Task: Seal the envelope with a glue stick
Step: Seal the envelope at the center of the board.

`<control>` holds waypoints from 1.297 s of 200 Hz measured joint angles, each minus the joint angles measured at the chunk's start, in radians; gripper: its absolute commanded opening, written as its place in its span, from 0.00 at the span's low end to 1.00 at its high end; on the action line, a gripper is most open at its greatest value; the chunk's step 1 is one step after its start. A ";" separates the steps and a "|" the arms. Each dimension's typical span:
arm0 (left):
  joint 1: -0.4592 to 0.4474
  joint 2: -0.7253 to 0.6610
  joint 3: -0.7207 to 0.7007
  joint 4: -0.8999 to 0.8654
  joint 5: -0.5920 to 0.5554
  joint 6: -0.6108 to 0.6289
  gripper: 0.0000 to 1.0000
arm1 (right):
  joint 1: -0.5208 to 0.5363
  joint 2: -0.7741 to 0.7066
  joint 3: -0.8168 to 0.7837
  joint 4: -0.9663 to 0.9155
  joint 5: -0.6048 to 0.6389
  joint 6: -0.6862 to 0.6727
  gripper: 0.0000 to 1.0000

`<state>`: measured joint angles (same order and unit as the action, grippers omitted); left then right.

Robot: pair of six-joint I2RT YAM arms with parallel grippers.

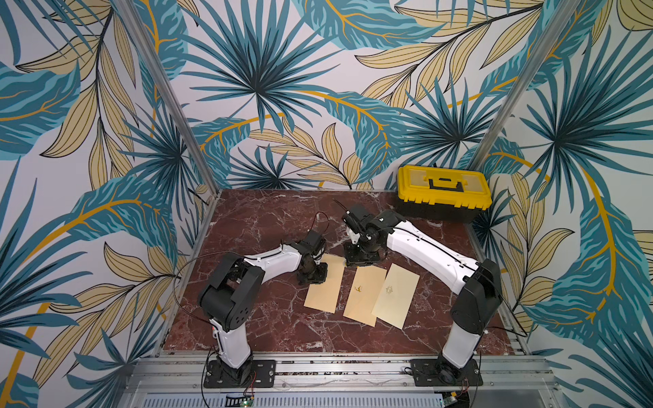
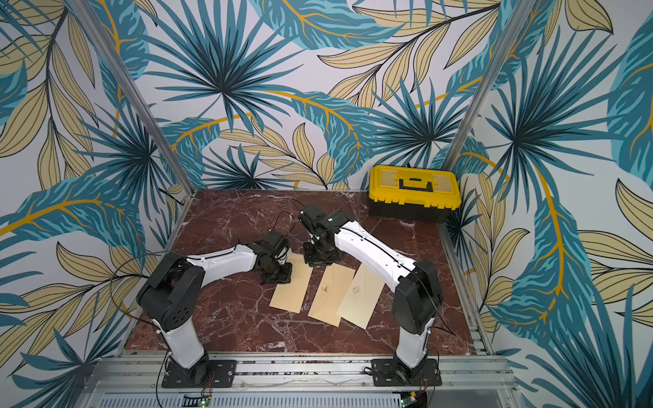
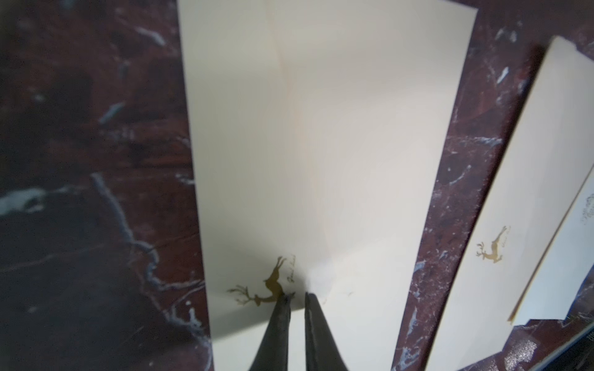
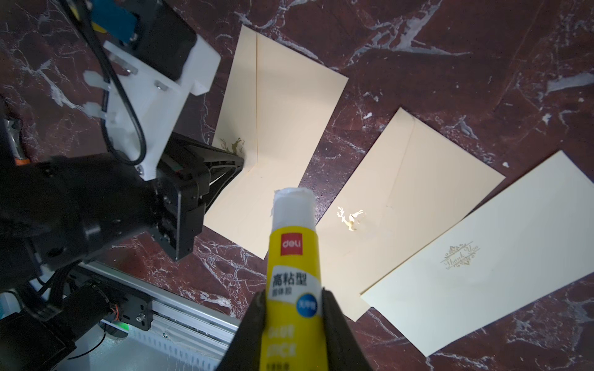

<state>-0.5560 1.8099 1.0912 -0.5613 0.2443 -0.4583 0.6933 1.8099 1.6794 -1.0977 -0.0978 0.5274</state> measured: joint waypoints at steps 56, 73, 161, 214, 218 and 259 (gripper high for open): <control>-0.002 -0.005 0.000 -0.003 -0.010 -0.002 0.14 | 0.000 0.000 0.000 0.000 0.000 0.000 0.00; -0.002 -0.017 0.002 -0.023 -0.029 0.000 0.14 | 0.000 0.000 0.000 0.000 0.000 0.000 0.00; 0.041 -0.127 0.141 -0.116 -0.099 0.032 0.18 | 0.000 0.000 0.000 0.000 0.005 0.000 0.00; 0.233 -0.128 0.140 -0.143 -0.155 0.069 0.23 | 0.000 0.000 0.000 -0.001 0.005 -0.002 0.00; 0.249 -0.128 0.141 -0.146 -0.160 0.072 0.24 | 0.000 0.000 0.000 -0.001 0.006 -0.002 0.00; 0.364 -0.114 0.171 -0.169 -0.199 0.093 0.33 | 0.000 0.000 0.000 -0.003 0.008 -0.004 0.00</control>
<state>-0.1917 1.6958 1.2625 -0.7300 0.0452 -0.3649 0.6933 1.8099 1.6798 -1.1007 -0.0902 0.5232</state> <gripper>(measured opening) 0.320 0.273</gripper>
